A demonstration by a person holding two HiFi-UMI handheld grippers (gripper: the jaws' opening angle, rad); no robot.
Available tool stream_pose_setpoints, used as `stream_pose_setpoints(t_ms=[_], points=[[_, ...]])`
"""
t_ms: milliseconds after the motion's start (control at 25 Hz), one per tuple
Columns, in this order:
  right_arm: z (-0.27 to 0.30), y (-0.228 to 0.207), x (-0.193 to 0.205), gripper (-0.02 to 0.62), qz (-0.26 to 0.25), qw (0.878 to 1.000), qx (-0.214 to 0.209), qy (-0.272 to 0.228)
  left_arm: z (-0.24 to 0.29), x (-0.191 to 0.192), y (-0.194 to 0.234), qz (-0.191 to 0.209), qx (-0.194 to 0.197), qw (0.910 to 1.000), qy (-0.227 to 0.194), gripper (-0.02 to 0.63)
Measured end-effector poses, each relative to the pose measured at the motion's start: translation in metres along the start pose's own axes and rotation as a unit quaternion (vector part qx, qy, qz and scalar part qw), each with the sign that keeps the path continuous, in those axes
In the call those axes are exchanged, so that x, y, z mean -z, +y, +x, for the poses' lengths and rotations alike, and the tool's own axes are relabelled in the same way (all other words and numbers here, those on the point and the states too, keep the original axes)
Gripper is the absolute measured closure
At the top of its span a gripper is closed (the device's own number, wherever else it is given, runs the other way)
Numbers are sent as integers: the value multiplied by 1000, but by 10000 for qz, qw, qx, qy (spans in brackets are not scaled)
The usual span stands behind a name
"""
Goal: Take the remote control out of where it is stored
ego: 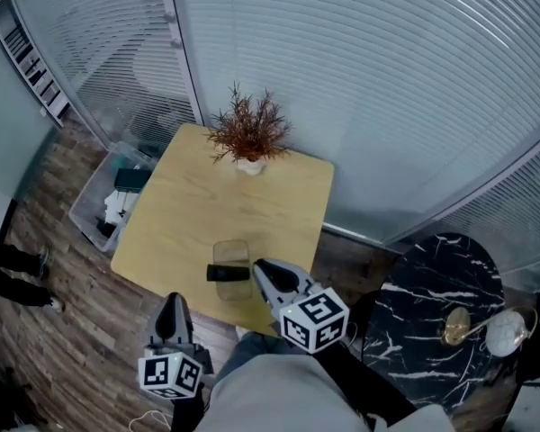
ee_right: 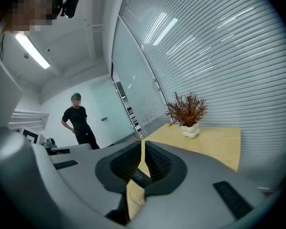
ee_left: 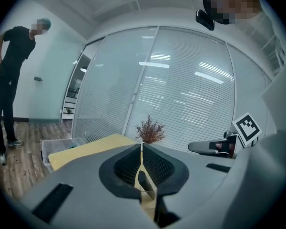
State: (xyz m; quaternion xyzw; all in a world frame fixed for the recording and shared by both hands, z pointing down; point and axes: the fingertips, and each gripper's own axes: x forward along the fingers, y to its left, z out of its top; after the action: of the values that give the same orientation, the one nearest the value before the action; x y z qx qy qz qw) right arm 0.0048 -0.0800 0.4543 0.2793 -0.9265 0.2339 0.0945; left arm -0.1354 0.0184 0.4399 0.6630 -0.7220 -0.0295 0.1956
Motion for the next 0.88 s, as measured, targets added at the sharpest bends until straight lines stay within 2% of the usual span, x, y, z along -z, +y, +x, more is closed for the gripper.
stream_pose_setpoints(t_ms=[120,640,880], points=[[0,-5,-4,589,70,9998,147,-108,13,10,1,-123,174,9997,151,597],[-8,-14,-12,589,203,9976,544,-371,47,43,2,-189,673,9959,574,595],[-10,-15,-13,589,224,9967,647,-444,55,46,-2,-192,946,9942,468,595]])
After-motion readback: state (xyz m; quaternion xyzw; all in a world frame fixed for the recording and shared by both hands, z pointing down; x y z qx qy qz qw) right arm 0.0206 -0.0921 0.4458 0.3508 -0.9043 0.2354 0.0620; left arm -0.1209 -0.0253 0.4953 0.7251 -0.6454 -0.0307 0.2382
